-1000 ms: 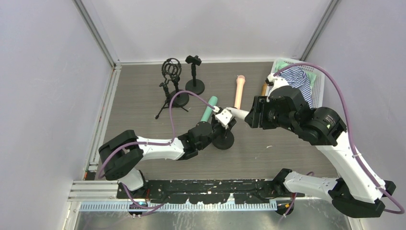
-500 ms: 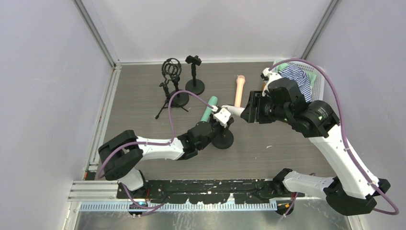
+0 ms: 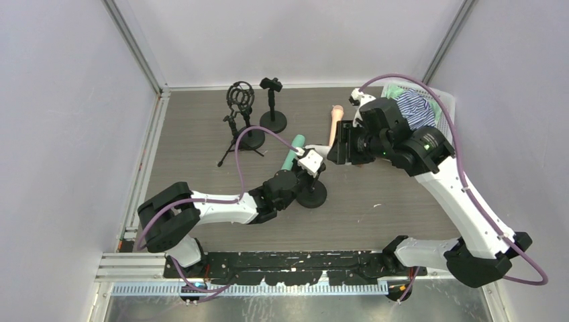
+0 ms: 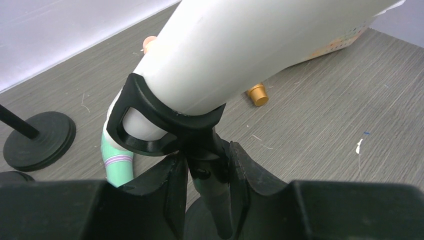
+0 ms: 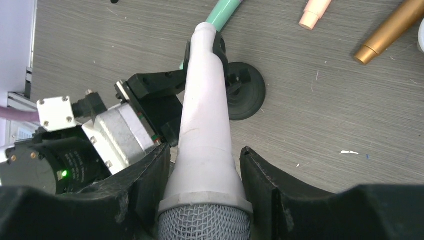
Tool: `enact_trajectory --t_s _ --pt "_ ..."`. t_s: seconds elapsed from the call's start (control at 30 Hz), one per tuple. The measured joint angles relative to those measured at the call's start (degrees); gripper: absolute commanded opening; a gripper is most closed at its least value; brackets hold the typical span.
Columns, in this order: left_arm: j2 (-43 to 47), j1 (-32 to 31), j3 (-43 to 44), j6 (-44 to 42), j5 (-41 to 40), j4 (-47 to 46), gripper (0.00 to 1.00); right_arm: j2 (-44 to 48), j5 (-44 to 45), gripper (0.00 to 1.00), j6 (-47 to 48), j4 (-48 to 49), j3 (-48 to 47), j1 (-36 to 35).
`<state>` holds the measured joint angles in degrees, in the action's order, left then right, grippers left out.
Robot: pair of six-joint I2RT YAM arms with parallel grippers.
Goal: Attach the microphones to the stand
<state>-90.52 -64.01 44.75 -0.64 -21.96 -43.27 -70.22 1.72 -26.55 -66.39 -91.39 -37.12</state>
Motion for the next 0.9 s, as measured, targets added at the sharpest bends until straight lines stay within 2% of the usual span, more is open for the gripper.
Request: enact_trajectory --t_s 0.3,0.9 --pt "0.0 -0.13 0.0 0.22 0.04 -0.04 0.0 -6.14 -0.83 0.01 1.75 2.12 1.2 0.07" --pt "0.0 -0.13 -0.07 2.16 -0.07 -0.11 0.0 -7.61 -1.64 0.0 4.2 7.17 4.96 0.55"
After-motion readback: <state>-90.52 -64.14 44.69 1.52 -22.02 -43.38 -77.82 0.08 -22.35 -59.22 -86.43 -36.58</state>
